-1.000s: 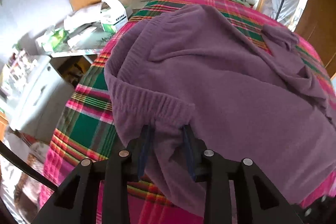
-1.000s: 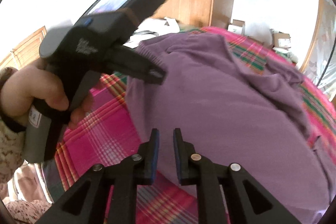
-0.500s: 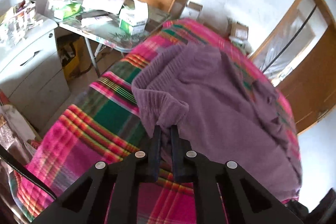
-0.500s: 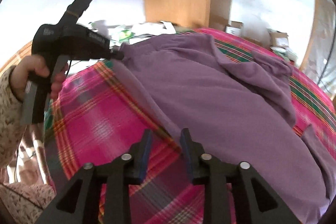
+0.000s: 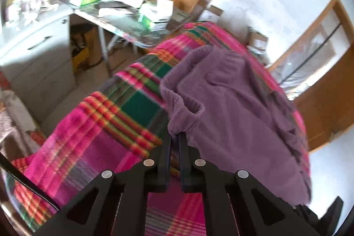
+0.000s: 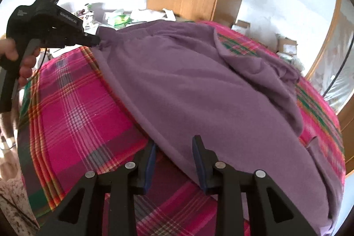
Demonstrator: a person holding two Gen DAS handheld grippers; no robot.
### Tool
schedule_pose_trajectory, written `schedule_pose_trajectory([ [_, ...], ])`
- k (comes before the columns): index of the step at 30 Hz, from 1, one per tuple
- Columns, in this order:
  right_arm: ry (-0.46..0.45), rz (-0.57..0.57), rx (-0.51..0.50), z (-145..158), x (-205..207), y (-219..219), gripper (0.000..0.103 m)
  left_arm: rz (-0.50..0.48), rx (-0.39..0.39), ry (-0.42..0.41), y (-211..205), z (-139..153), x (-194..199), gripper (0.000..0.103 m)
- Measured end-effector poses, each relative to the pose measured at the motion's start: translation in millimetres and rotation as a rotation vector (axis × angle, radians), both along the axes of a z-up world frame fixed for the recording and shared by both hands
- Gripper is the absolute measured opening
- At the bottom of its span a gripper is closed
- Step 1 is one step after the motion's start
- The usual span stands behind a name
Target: Fold clothes
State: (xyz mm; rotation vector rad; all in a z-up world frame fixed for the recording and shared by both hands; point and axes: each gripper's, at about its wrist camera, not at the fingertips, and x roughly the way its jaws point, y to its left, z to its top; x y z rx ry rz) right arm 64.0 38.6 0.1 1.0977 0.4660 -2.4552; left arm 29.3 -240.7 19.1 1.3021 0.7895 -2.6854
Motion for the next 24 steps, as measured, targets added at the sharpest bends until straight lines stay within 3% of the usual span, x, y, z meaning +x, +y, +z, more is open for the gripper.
schedule_pose_trajectory([
  [5, -0.021, 0.011, -0.016, 0, -2, 2, 0.033, -0.019, 0.089, -0.047, 1, -15, 0, 0.024],
  [10, -0.051, -0.015, -0.06, 0, -5, 6, 0.033, -0.027, 0.111, -0.041, 1, -16, -2, 0.031],
  [18, -0.048, -0.023, -0.054, 1, -4, 5, 0.031, 0.008, 0.172, -0.061, -8, -18, -20, 0.031],
  [19, -0.047, -0.027, -0.053, 1, -4, 5, 0.028, 0.032, 0.21, -0.06, -13, -19, -21, 0.028],
  [20, -0.041, -0.031, -0.046, 1, -3, 4, 0.013, 0.056, 0.239, -0.068, -17, -21, -22, 0.021],
  [21, -0.034, -0.036, -0.035, 1, -2, 4, 0.007, 0.063, 0.249, -0.071, -20, -23, -23, 0.018],
  [22, -0.031, -0.038, -0.029, 1, -1, 4, 0.005, 0.063, 0.261, -0.07, -22, -25, -25, 0.012],
  [24, -0.025, -0.034, -0.022, 2, 3, 4, 0.003, 0.068, 0.272, -0.062, -24, -27, -23, 0.009],
])
